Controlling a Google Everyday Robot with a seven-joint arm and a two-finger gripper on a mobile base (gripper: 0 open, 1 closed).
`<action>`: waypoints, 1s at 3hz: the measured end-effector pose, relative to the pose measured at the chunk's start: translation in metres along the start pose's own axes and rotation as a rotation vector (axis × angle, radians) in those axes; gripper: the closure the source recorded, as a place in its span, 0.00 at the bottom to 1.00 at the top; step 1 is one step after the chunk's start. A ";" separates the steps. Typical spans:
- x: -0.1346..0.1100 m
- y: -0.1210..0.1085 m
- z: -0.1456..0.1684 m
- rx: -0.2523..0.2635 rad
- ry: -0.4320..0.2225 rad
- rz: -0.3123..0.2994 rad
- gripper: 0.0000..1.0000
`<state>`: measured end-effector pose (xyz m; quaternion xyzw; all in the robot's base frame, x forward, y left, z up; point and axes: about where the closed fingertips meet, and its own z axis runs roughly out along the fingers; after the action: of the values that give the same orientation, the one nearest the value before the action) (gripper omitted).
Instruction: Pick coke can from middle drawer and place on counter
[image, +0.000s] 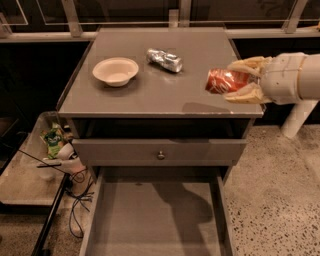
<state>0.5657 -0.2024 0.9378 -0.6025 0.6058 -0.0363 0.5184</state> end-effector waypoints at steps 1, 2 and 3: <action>0.017 -0.031 0.014 0.045 0.037 0.021 1.00; 0.038 -0.060 0.038 0.058 0.050 0.075 1.00; 0.058 -0.084 0.063 0.056 0.063 0.124 1.00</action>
Offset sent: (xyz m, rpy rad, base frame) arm 0.1297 -0.0415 -0.0044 0.0748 0.0425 -0.1605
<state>0.6813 -0.2331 0.9312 -0.5479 0.6567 -0.0400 0.5168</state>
